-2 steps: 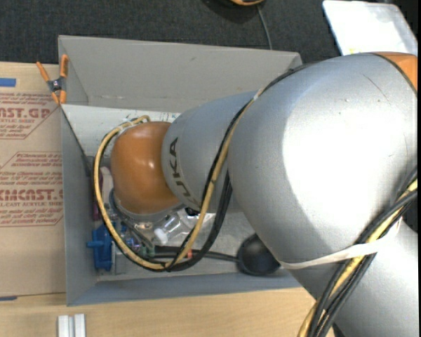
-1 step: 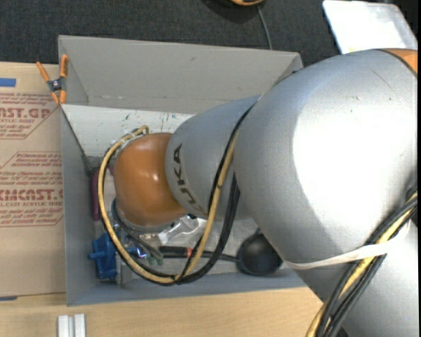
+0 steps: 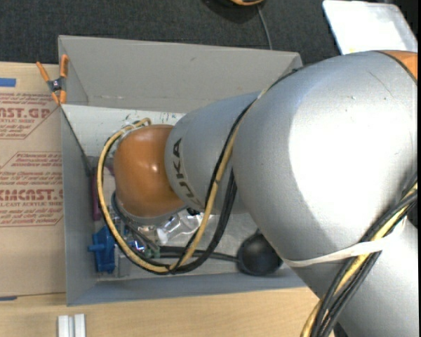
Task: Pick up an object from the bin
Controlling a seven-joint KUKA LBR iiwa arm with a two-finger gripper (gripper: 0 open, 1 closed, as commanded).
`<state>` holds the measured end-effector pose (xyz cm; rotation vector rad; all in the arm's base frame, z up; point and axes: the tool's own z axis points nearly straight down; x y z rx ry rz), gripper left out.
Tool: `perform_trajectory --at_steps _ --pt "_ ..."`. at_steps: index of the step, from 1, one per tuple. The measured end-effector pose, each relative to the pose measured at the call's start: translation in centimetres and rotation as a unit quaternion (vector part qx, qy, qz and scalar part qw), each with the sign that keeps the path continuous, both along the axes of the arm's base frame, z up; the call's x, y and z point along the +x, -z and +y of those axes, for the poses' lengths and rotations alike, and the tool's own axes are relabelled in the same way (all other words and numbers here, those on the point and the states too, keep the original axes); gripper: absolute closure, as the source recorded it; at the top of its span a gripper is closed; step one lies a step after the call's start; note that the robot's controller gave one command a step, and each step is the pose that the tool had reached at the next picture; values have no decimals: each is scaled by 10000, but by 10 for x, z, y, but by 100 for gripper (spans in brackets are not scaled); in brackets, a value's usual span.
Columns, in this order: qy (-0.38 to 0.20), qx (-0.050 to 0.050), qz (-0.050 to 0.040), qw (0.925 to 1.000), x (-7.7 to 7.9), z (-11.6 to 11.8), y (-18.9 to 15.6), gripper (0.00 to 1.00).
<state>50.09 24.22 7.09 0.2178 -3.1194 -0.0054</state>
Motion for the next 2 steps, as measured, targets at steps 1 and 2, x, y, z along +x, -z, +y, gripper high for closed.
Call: perform_trajectory --at_steps 1,2 --pt "144 13 -49 9999 -6 0 -1 100" --pt "133 24 -80 9999 -17 0 -1 100"
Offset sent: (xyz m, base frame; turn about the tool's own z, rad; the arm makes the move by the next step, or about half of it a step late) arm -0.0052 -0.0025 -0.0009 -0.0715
